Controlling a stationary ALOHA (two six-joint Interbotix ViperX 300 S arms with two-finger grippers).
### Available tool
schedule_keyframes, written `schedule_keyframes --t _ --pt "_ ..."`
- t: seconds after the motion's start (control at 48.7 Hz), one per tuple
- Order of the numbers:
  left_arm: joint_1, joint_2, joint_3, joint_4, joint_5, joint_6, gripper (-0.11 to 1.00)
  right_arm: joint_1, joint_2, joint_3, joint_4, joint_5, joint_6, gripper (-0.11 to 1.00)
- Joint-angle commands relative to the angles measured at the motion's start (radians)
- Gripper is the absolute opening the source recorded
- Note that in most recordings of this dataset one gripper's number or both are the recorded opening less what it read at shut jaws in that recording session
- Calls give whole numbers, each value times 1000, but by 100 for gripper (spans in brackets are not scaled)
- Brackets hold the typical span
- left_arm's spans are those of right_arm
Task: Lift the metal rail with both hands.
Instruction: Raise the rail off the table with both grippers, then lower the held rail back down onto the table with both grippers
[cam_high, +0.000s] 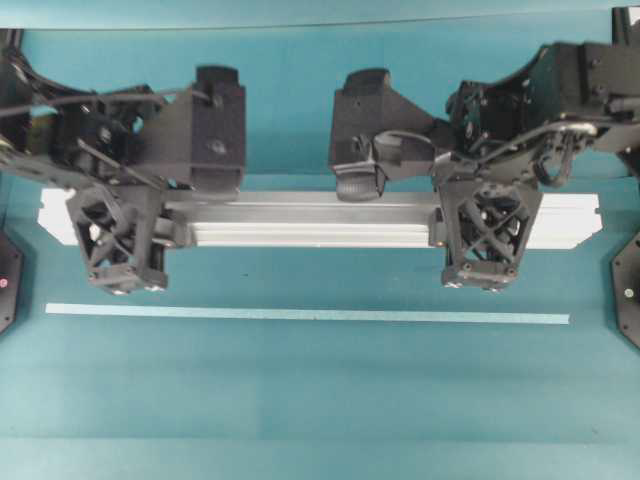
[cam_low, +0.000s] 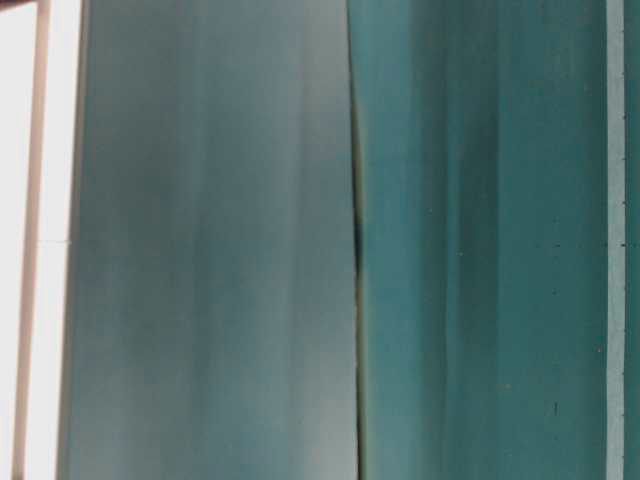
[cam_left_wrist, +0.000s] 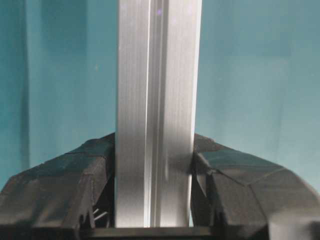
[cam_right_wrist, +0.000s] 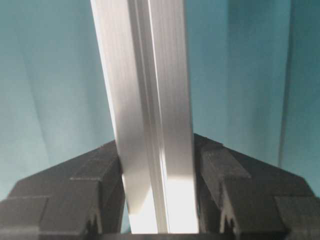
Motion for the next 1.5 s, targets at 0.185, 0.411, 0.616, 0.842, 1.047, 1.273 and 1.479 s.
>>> schedule_keyframes --t 0.185,0.411,0.616,0.842,1.047,1.273,1.479 --pt "2 -18 -92 5 17 0 36 0 14 -138 0 20 5 39" --pt "9 -14 -169 5 87 0 36 0 21 -198 -15 41 5 39" --pt "18 -14 -202 5 106 9 36 0 20 -215 -28 46 5 39" --pt "20 -9 -224 6 110 9 36 0 20 -236 -40 54 5 39" --pt "20 0 -235 6 127 9 36 -2 20 -238 -41 55 3 39" --pt "26 0 -224 6 127 11 36 -2 20 -218 -41 55 3 39" --pt "51 -6 -124 9 101 9 36 -11 17 -91 -77 41 -5 39"
